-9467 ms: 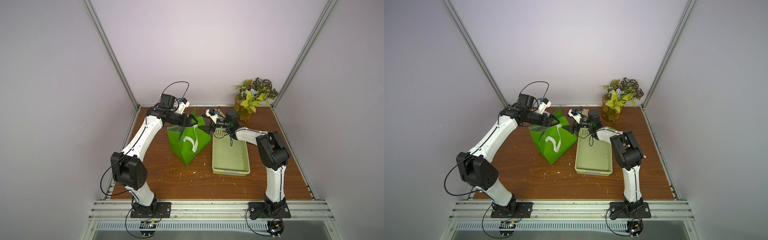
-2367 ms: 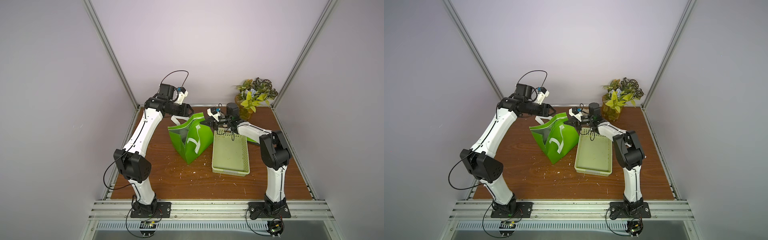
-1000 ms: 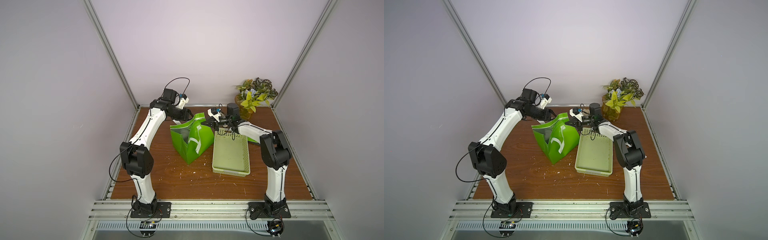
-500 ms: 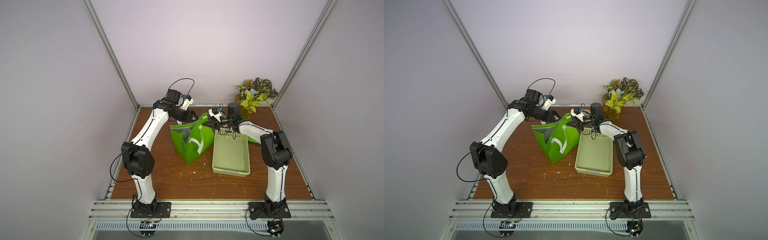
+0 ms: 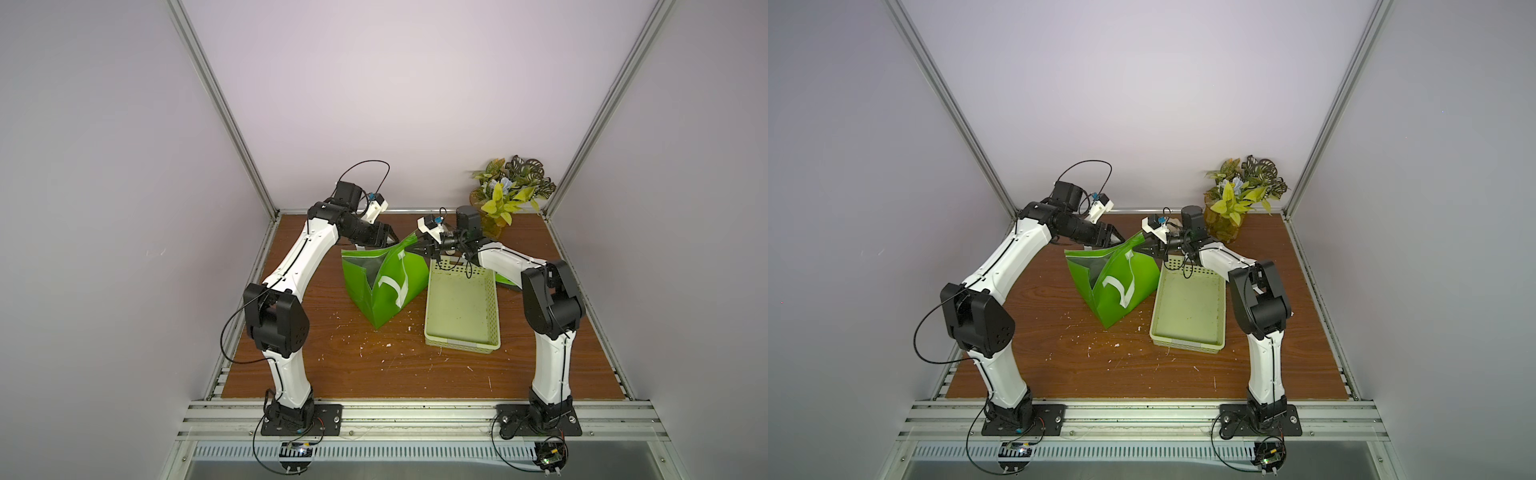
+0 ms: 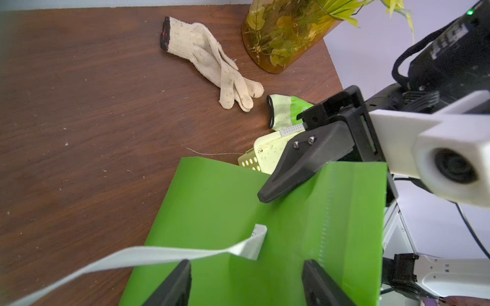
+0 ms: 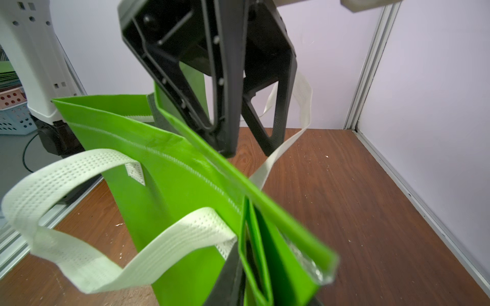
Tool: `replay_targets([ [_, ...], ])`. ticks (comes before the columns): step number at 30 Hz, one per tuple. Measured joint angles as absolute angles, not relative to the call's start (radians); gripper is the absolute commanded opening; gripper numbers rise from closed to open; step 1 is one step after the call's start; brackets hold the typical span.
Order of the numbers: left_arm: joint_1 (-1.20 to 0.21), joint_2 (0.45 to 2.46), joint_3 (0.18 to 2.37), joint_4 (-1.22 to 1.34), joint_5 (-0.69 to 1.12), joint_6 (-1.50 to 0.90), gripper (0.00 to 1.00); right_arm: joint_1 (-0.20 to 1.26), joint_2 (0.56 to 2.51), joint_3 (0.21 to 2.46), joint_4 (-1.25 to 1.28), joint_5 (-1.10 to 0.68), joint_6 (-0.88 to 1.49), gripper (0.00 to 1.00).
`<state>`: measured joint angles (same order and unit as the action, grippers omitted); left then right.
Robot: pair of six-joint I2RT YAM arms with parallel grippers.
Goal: Place the ice pack in the delivery bag
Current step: Close the delivery bag at the center of the board.
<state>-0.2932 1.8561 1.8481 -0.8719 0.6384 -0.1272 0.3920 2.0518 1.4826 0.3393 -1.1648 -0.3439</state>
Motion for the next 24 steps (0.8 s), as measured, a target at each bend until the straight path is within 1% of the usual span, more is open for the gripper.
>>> replay_targets([
  [18,-0.307,1.832,1.848,-0.871,0.676,-0.122,0.77,0.391,2.054,1.483,0.34,-1.165,-0.336,0.21],
  [24,-0.318,1.822,1.844,-0.872,0.677,-0.113,0.77,0.391,2.064,1.497,0.341,-1.164,-0.332,0.2],
])
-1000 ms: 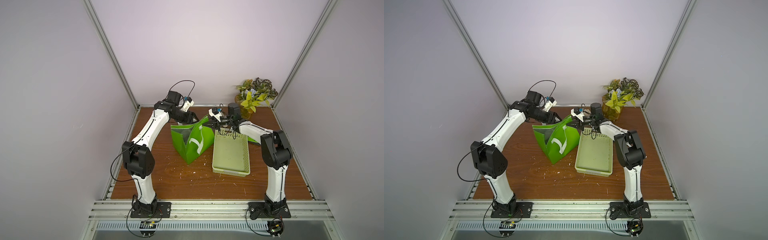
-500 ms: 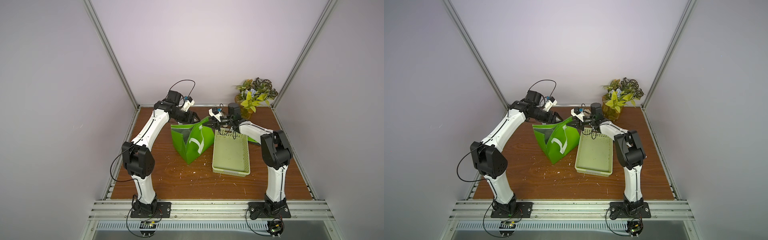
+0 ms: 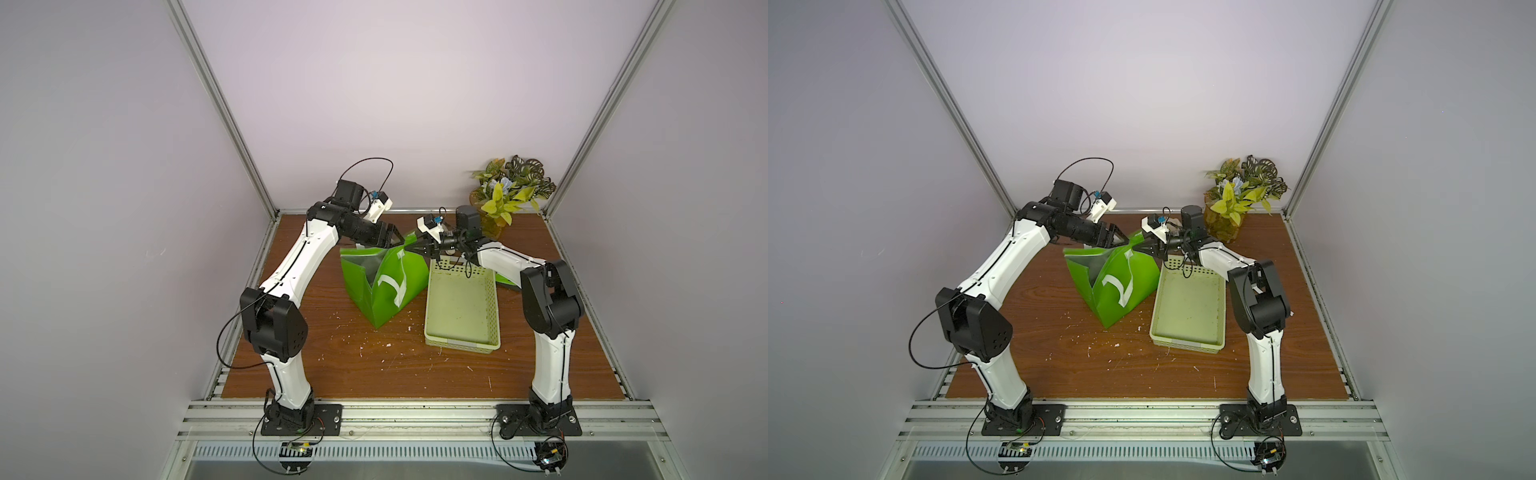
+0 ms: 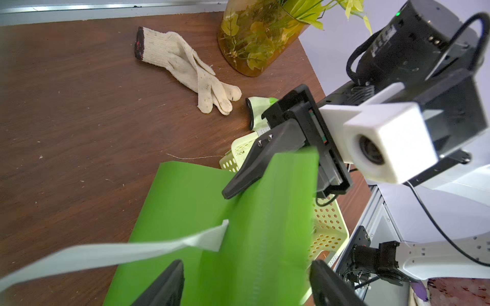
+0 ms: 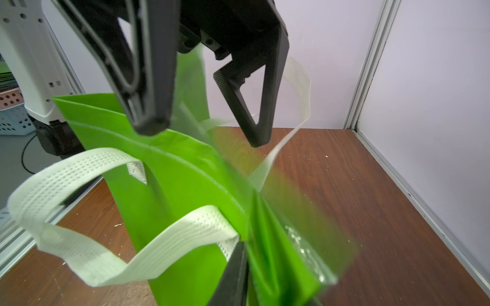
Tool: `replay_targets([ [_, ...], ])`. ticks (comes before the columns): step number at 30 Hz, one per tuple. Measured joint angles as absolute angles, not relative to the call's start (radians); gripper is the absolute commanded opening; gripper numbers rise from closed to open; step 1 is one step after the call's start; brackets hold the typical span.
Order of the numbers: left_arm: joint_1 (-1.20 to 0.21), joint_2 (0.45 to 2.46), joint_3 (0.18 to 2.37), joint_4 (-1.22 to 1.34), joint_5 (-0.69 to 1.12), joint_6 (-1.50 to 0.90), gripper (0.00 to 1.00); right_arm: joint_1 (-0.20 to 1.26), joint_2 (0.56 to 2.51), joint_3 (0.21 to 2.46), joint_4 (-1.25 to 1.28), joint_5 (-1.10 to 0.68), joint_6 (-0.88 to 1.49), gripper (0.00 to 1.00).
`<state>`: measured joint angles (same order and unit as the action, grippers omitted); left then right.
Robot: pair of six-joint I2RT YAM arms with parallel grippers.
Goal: Place the ice pack in the delivery bag
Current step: Close the delivery bag at the center of the board.
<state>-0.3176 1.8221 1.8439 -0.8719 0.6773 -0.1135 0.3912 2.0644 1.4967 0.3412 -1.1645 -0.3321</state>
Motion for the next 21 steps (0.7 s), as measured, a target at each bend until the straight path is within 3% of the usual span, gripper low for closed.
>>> replay_targets([
  [8,-0.322,1.822,1.82,-0.873,0.651,-0.104,0.75,0.391,2.069,1.499,0.343,-1.165,-0.328,0.2],
  [16,-0.318,1.823,1.898,-0.883,0.649,-0.113,0.8,0.391,2.069,1.499,0.343,-1.164,-0.327,0.2],
  [21,-0.292,1.823,1.985,-0.875,0.645,-0.136,0.73,0.391,2.069,1.499,0.343,-1.164,-0.327,0.2],
])
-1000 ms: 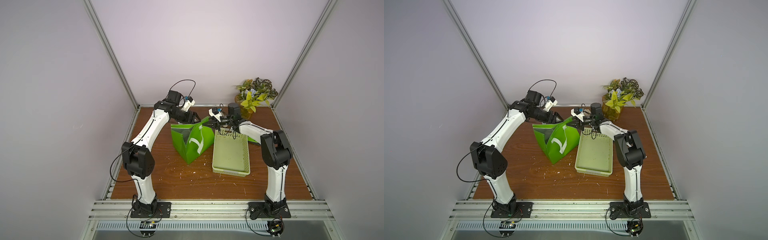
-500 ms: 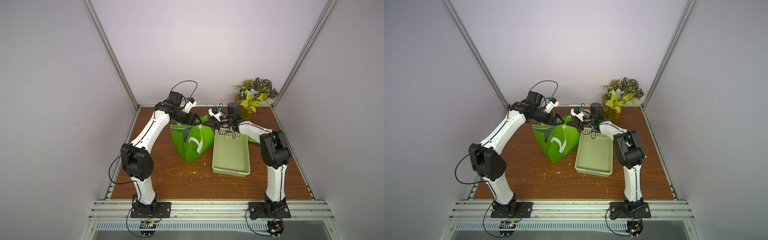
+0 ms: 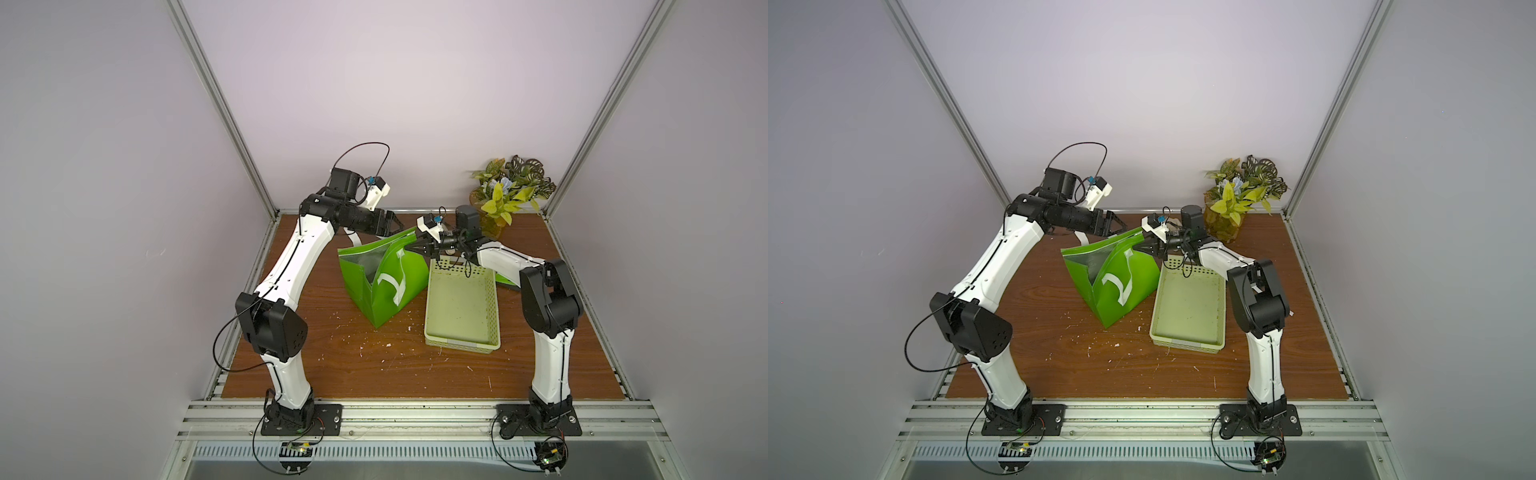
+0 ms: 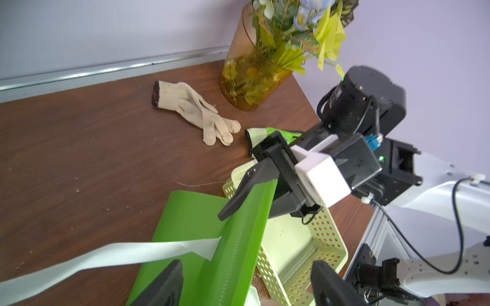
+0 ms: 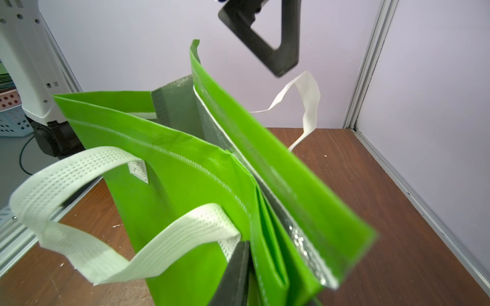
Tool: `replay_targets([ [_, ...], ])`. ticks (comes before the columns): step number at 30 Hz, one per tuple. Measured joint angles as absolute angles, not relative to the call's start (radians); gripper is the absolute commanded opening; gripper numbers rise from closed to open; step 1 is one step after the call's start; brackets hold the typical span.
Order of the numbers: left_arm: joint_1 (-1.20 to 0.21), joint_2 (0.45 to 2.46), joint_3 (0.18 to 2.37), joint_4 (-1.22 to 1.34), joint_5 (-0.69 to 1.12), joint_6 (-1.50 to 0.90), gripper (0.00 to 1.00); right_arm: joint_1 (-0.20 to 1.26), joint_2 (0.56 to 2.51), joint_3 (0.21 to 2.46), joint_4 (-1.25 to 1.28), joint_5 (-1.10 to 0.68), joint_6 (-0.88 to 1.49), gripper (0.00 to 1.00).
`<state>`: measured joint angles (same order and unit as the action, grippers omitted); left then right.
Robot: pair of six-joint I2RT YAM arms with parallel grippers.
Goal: Place the ice pack in the delivery bag
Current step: Close the delivery bag at the center of the board.
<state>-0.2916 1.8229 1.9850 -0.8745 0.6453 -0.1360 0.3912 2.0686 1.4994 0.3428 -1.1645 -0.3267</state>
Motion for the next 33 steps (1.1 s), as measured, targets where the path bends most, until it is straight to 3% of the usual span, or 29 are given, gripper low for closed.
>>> replay_targets([
  [5,-0.278,1.843,1.988,-0.873,0.624,-0.147,0.64,0.391,2.069,1.499,0.342,-1.164,-0.327,0.2],
  [33,-0.326,1.898,1.893,-0.872,0.619,-0.126,0.64,0.391,2.069,1.503,0.326,-1.164,-0.334,0.2],
])
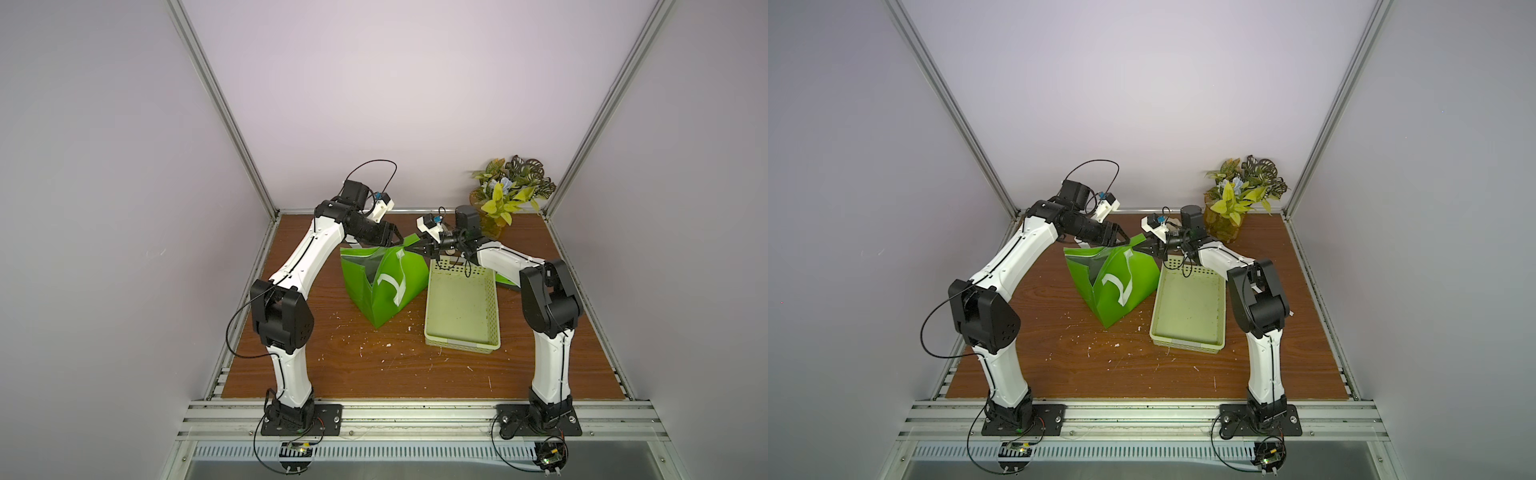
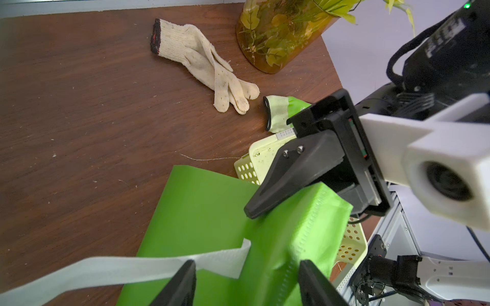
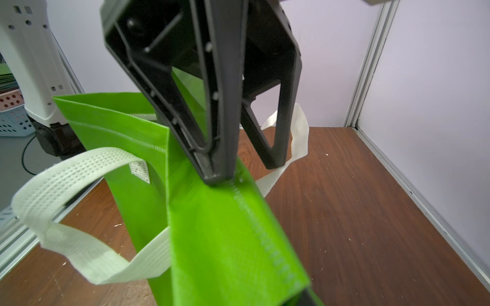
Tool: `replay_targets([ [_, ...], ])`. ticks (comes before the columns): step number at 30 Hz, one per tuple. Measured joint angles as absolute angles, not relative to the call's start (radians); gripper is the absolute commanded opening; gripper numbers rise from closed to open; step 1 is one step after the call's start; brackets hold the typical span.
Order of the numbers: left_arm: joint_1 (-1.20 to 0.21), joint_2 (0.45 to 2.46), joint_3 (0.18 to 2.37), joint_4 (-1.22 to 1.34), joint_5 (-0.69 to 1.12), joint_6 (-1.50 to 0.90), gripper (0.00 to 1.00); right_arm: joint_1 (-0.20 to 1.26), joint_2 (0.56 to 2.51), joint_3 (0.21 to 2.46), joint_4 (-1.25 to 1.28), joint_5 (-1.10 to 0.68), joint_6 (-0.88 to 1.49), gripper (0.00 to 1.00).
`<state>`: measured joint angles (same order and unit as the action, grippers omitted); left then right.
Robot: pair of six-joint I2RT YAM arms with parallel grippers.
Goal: Place the ice pack in the delivery bag
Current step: Close the delivery bag at the center of the board.
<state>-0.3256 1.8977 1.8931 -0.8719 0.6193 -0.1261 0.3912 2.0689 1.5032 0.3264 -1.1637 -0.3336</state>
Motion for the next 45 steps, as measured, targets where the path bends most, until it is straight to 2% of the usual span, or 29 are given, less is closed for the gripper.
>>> replay_targets([
  [9,-0.341,1.898,1.888,-0.871,0.59,-0.116,0.6,0.391,2.07,1.505,0.324,-1.164,-0.333,0.2],
  [17,-0.371,1.898,1.88,-0.866,0.551,-0.097,0.41,0.391,2.07,1.508,0.319,-1.159,-0.333,0.22],
  [23,-0.374,1.898,1.88,-0.86,0.529,-0.088,0.23,0.389,2.07,1.52,0.268,-1.152,-0.368,0.43],
  [29,-0.374,1.898,1.88,-0.86,0.525,-0.081,0.22,0.359,2.061,1.507,0.196,-1.149,-0.435,0.77],
  [32,-0.374,1.898,1.88,-0.86,0.525,-0.08,0.22,0.334,2.025,1.478,0.176,-1.152,-0.454,0.85],
  [39,-0.375,1.898,1.88,-0.86,0.525,-0.079,0.22,0.315,1.99,1.523,0.253,-1.189,-0.374,0.82],
  [45,-0.378,1.898,1.88,-0.86,0.525,-0.079,0.22,0.359,2.046,1.63,0.289,-1.217,-0.313,0.64],
])
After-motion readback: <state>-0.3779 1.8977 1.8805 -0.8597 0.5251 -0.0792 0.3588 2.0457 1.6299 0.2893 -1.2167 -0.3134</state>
